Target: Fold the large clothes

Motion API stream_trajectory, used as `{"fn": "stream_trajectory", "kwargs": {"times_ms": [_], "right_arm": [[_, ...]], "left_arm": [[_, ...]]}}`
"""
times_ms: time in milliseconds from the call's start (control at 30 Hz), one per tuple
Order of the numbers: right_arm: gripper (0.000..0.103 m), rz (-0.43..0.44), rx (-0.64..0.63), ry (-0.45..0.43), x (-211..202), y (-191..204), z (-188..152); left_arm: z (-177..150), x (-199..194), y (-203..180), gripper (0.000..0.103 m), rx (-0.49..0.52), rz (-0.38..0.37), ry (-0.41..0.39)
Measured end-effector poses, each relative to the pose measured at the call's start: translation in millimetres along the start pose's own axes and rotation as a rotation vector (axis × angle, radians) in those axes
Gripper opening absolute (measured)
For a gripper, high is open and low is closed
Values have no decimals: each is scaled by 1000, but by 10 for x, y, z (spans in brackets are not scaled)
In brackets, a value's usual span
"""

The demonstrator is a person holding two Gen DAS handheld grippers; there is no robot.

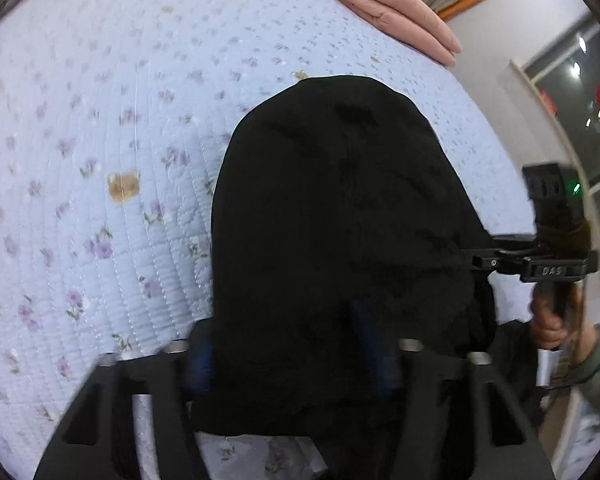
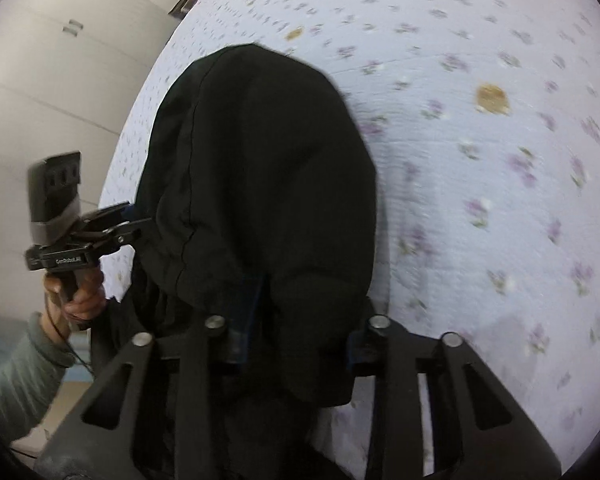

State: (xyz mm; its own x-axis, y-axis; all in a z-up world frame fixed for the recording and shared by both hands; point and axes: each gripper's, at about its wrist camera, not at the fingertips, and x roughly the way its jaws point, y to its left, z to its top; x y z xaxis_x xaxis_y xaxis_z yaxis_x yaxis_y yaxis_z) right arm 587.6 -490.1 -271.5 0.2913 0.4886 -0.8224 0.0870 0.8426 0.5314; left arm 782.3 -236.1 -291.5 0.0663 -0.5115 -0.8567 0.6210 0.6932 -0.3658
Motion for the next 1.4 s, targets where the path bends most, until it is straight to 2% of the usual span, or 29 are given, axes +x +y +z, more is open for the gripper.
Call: {"fn": "stream_trajectory", "kwargs": {"times_ms": [33,67,133,233,300,467,533,633,700,733,800,867,900,967,1033,1100,1133,1167,1267,1333,1400], "right_arm": [[21,-16,-13,-6,4,41,5],[16,-38,-38,-20,-31,113,-8],[13,-76,-81,-63,-160,256,-86],[13,-99,-116,-125,-491,504,-281],[12,-116,-144,-162,-729,726,-445],[11,-213,-242,-263,-1242,1421,-1054],[11,-270,-283,-310,-1480,1600,-1403],[11,-390,-385,-378,-1753,2044,-2030],[10,-480,-455,-412,-1821,2327,-2419],[10,-551,-495,-434,-1837,2441,-2669],[10,-703,-562,-432,-1771,2498,-3052],[10,-831,-591,-367,-1637,2380,-3358],[10,-844,-562,-307,-1607,2249,-3442],[10,-823,-470,-240,-1597,2063,-3473],[12,-770,-386,-233,-1673,1993,-3386],[17,-696,-332,-267,-1783,1989,-3164],[32,-646,-302,-292,-1813,1999,-3045],[46,-556,-263,-303,-1814,2016,-2856],[49,-384,-190,-335,-1756,2085,-2443],[49,-347,-158,-345,-1637,2140,-2142],[49,-274,-129,-326,-1443,2180,-1893]], "left_arm": [[-29,-55,-67,27,30,31,-23],[-45,-125,-115,22,42,44,-43],[-146,-348,-205,20,61,74,-92],[-340,-749,-316,18,57,48,-147],[-512,-1031,-480,18,83,58,-185],[-1011,-1663,-999,18,162,110,-256],[-1284,-1922,-1191,18,195,123,-269],[-1783,-2295,-1469,21,250,183,-295],[-2170,-2462,-1578,22,261,209,-287],[-2380,-2479,-1606,21,270,251,-268],[-2754,-2405,-1528,21,235,303,-183],[-3078,-2247,-1287,21,134,316,-73],[-3193,-2219,-1186,21,93,324,-46],[-3363,-2261,-1021,21,33,340,-26],[-3320,-2341,-909,21,8,342,-59],[-3073,-2420,-969,21,0,306,-126],[-2897,-2450,-990,21,-3,280,-160],[-2757,-2482,-987,22,-4,262,-184],[-2211,-2537,-1089,25,4,177,-273],[-1812,-2470,-1194,34,9,148,-317],[-1522,-2315,-1321,36,39,126,-323]]}}
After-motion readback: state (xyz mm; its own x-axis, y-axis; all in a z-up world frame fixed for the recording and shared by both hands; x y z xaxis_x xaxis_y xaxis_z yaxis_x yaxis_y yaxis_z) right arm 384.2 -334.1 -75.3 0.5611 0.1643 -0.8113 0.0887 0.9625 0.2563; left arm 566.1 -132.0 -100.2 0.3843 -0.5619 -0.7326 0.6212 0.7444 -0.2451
